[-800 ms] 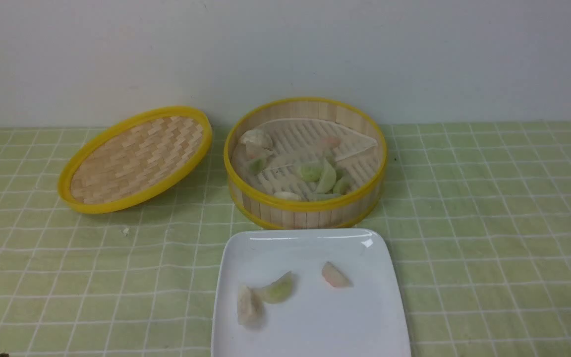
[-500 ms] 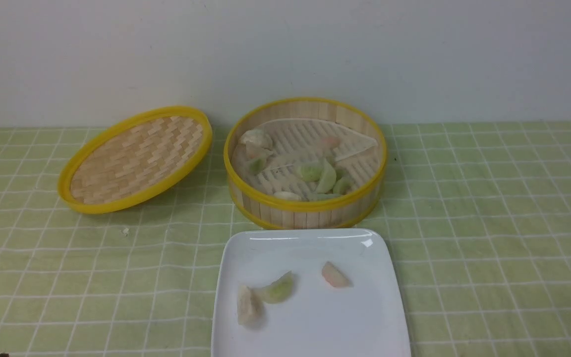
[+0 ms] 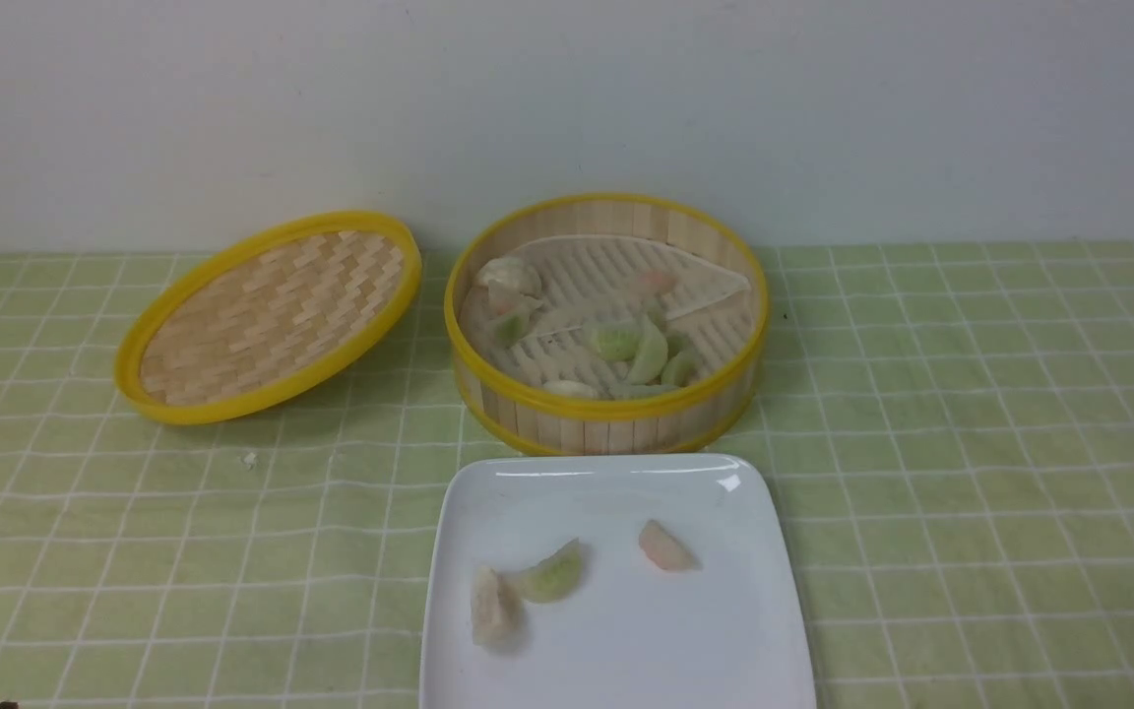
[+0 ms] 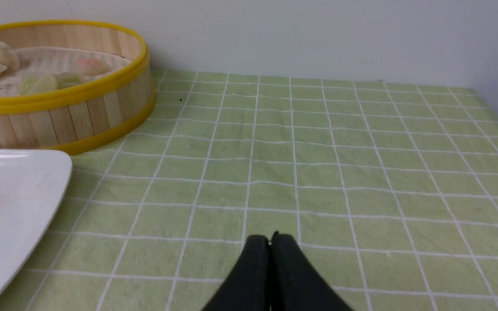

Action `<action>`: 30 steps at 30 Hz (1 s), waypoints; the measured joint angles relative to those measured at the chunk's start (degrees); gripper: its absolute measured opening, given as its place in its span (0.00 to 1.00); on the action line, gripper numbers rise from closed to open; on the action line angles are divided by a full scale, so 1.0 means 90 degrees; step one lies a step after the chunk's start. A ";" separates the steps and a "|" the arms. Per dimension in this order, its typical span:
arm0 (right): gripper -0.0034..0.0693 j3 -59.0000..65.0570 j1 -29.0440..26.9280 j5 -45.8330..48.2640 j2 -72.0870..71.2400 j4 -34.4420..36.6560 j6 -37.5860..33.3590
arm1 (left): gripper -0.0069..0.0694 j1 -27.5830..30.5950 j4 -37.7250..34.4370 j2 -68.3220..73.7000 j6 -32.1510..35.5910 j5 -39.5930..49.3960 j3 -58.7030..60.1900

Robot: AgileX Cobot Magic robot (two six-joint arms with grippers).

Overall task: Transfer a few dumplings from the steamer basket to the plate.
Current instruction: Use the left arm to grab a dumpling from the steamer

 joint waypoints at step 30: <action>0.03 0.0063 0.0000 -0.0596 0.0000 0.0459 0.0076 | 0.08 0.0000 -0.3796 0.0000 -0.1670 -0.3779 -0.0463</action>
